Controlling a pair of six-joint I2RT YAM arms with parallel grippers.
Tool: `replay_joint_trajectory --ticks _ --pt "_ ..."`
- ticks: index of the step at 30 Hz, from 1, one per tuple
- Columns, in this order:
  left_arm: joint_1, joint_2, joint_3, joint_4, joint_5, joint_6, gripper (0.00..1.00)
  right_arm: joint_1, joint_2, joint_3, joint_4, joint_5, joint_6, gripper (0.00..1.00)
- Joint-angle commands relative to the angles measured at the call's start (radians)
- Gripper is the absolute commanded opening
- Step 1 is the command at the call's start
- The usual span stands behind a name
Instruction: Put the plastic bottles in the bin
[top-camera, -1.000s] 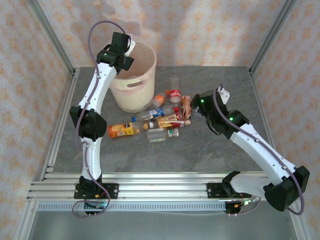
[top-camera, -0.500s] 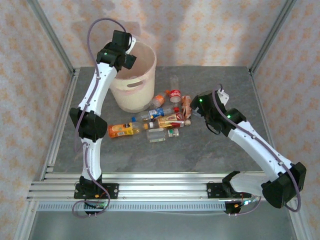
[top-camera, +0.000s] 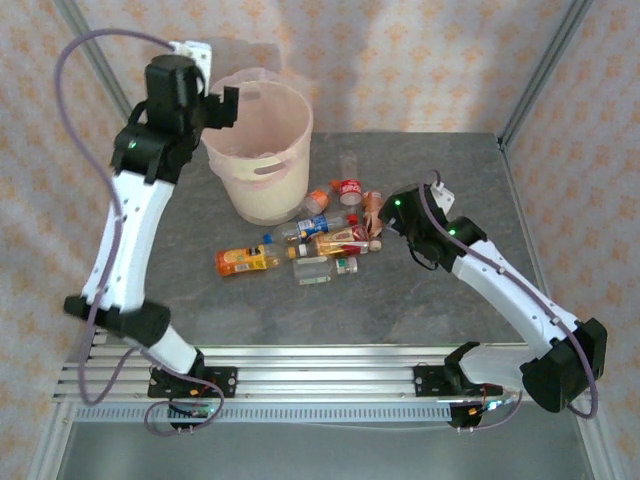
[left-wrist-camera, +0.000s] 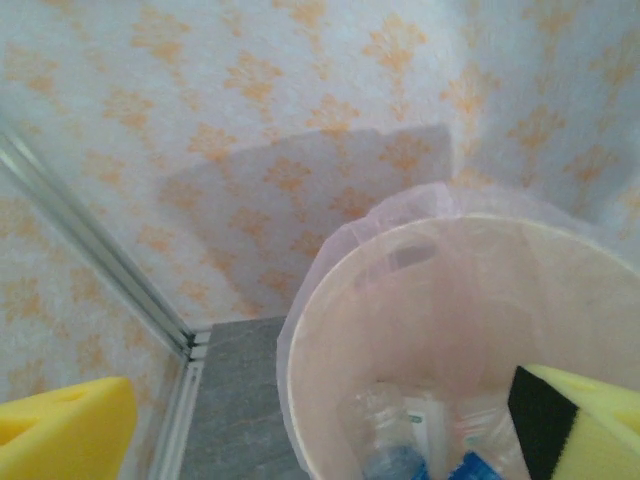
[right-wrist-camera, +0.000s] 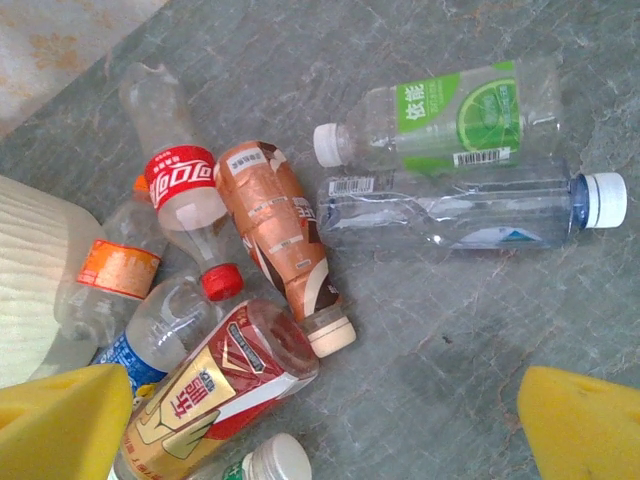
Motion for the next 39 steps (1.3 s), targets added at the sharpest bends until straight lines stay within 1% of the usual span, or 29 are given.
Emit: replay_joint_trajectory --ticks 1,5,10,14,18,23,26,32,39 --pt "-0.004 -0.113 -0.203 0.101 0.0 -0.177 1.0 -0.006 -0.004 -0.026 -0.014 -0.016 0.03 0.99" --pt "-0.003 -0.296 -0.452 0.189 0.031 -0.317 1.0 0.011 0.011 -0.065 0.015 -0.053 0.058 0.99" --pt "-0.003 -0.458 -0.657 0.218 0.056 -0.411 1.0 0.057 0.034 -0.133 0.098 -0.13 0.116 0.99" --pt "-0.003 -0.572 -0.8 0.219 0.087 -0.465 1.0 0.129 0.082 -0.157 0.163 -0.164 0.169 0.99" --pt "-0.004 -0.678 -0.958 0.274 0.1 -0.523 1.0 0.203 0.184 -0.114 0.178 -0.191 0.2 0.99" --pt "-0.004 -0.735 -1.043 0.274 0.075 -0.55 1.0 0.274 0.318 -0.031 0.159 -0.203 0.234 0.99" --pt "-0.004 -0.754 -1.082 0.297 0.095 -0.562 1.0 0.302 0.369 -0.004 0.172 -0.204 0.254 0.99" --pt "-0.003 -0.746 -1.115 0.314 0.11 -0.552 1.0 0.308 0.444 0.036 0.191 -0.236 0.286 0.99" --pt "-0.003 -0.735 -1.126 0.322 0.11 -0.524 1.0 0.308 0.486 0.02 0.247 -0.24 0.326 0.99"
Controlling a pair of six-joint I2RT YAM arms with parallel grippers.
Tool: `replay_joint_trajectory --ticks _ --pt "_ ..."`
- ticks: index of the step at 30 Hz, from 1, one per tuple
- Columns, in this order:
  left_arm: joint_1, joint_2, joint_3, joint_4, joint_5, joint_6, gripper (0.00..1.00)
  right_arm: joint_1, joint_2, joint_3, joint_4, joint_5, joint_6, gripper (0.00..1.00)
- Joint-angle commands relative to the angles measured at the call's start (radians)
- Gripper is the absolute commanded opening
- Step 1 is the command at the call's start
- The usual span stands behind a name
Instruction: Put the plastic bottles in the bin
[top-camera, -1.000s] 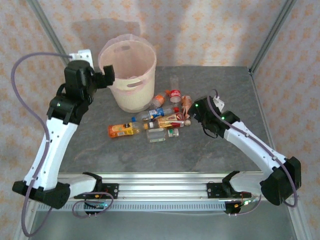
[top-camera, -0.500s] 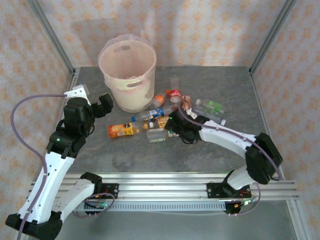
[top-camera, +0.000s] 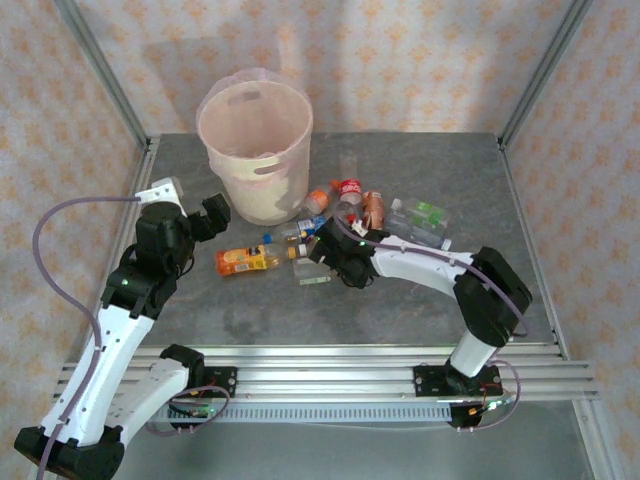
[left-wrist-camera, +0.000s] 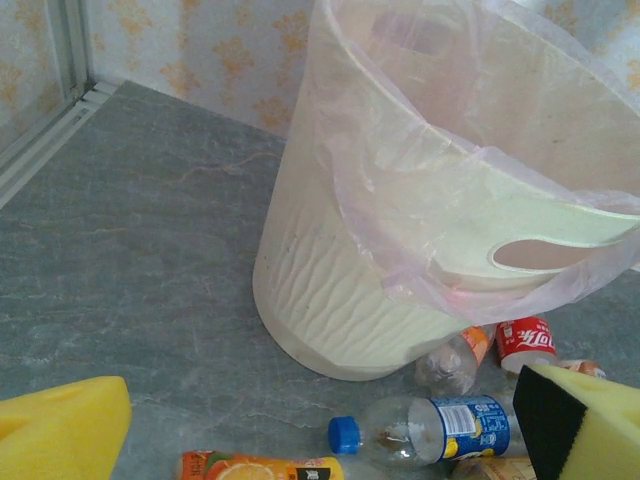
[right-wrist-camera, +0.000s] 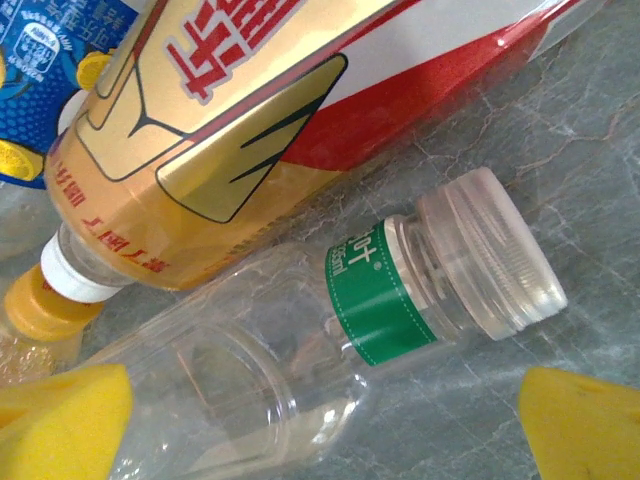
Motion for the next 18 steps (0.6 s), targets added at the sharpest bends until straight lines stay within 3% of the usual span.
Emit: replay_joint_trajectory --ticks 1,18 --pt "-0.004 0.006 -0.015 0.038 0.004 0.013 1.0 0.002 0.018 0.008 0.04 0.004 0.036 0.99" --pt "-0.004 0.028 -0.022 0.048 0.045 0.027 1.0 0.001 0.102 0.05 0.028 0.007 0.015 0.99"
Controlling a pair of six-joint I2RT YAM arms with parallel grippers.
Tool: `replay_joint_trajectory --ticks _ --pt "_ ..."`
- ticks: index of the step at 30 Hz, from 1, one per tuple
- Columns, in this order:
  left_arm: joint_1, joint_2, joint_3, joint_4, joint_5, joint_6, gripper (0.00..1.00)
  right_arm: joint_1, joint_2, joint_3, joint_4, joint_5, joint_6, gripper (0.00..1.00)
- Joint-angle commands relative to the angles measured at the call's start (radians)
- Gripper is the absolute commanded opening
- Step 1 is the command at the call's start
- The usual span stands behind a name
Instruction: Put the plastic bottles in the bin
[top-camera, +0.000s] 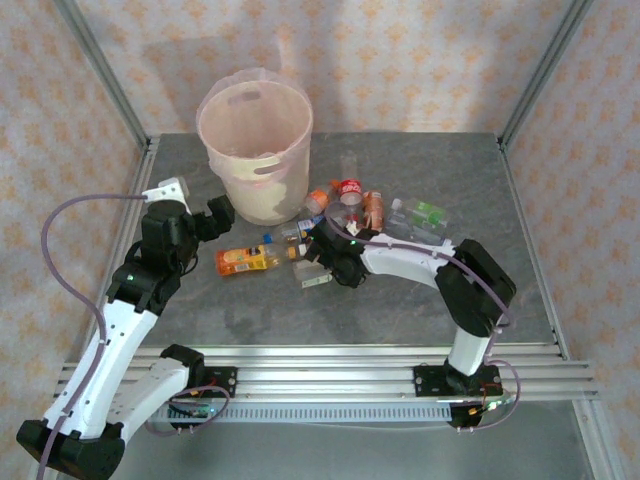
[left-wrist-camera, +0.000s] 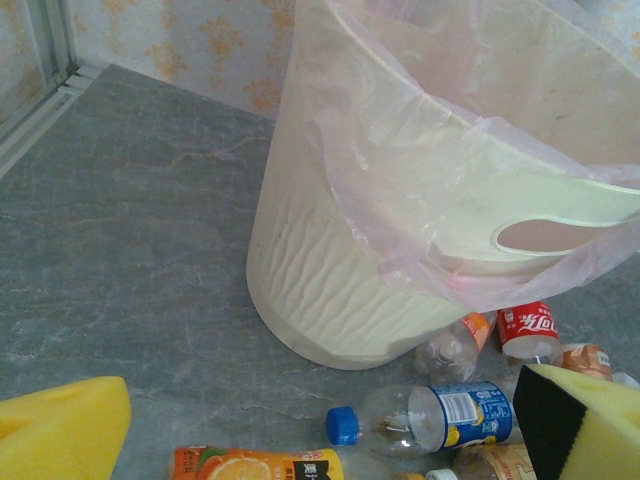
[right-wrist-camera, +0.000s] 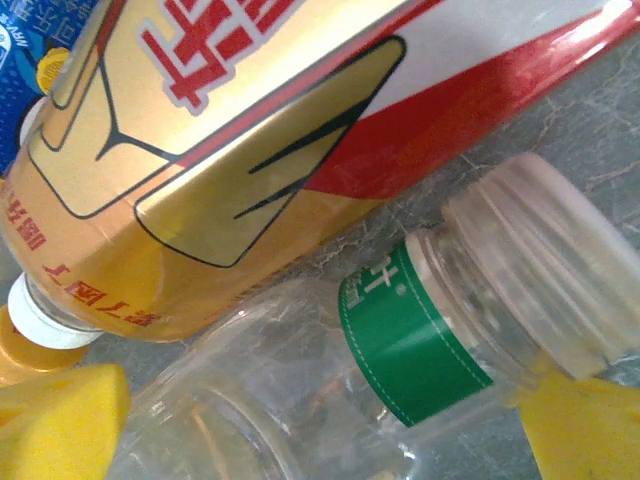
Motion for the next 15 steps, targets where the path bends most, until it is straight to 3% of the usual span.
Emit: replay_joint_trajectory --ticks 1,15 --pt "-0.004 0.003 -0.006 0.033 0.018 0.019 1.0 0.0 0.012 0.017 -0.023 0.013 -0.011 0.99" --pt "-0.017 0.035 -0.022 0.062 0.086 0.01 1.0 -0.01 -0.031 -0.022 -0.121 -0.016 -0.135 0.91"
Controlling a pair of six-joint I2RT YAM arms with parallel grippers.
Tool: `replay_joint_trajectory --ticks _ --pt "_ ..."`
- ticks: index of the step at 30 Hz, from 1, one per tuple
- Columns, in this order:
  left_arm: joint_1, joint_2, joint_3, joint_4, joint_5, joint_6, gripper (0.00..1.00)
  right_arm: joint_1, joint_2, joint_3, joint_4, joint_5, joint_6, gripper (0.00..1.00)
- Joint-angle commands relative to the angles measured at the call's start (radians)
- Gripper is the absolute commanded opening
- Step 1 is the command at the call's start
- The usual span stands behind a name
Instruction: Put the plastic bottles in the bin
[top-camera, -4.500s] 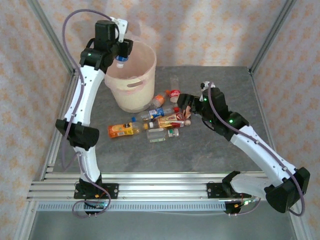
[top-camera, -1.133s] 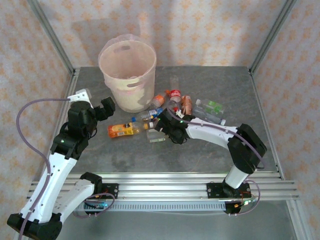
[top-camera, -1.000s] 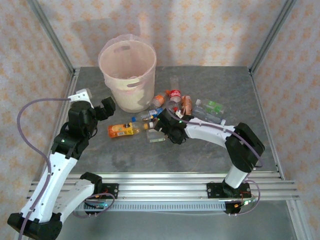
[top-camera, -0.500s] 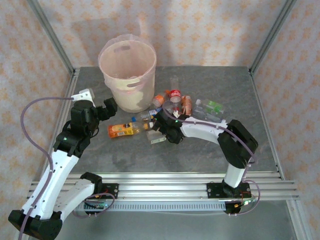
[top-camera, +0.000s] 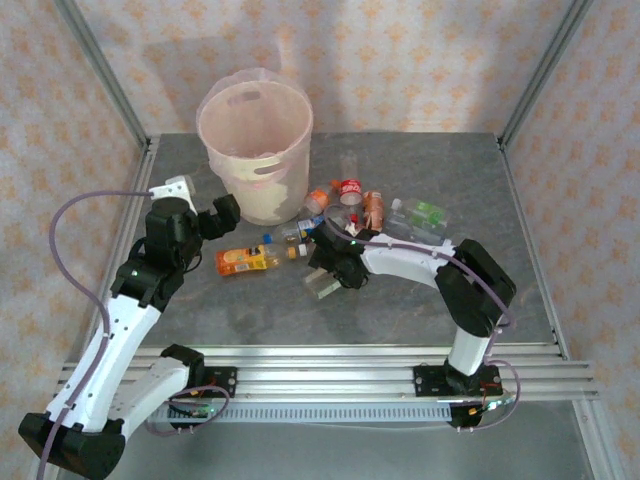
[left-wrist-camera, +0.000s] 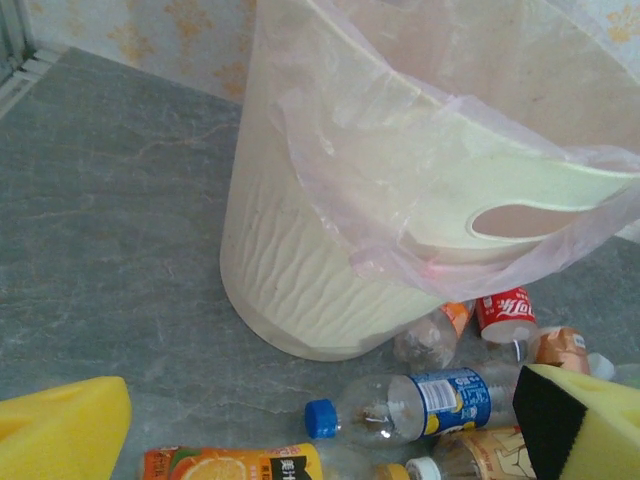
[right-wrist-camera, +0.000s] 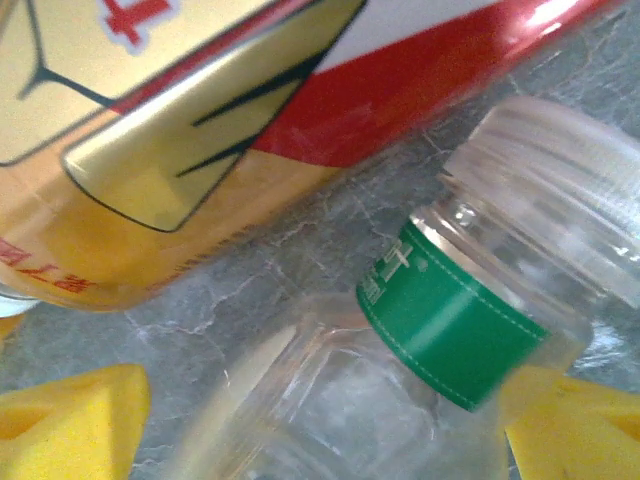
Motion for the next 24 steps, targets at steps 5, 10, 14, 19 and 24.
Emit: replay_joint_trajectory --ticks 5,10,14,19,24 --pt "-0.058 0.016 -0.028 0.027 0.029 0.012 1.0 -0.023 -0.065 -0.034 -0.058 0.003 -0.056 0.9" --pt "-0.113 0.036 -0.039 0.021 0.014 -0.005 1.0 -0.041 -0.069 -0.071 -0.022 -0.029 -0.045 0.9" --pt "-0.161 0.055 -0.047 0.002 0.011 0.002 1.0 -0.043 -0.082 -0.073 -0.024 -0.033 -0.058 0.92" --pt "-0.264 0.082 -0.075 0.002 0.009 0.048 1.0 -0.07 -0.099 -0.08 -0.021 -0.028 -0.06 0.91" --pt "-0.37 0.137 -0.094 0.009 0.011 0.072 1.0 -0.102 -0.126 -0.097 0.027 -0.064 -0.058 0.93"
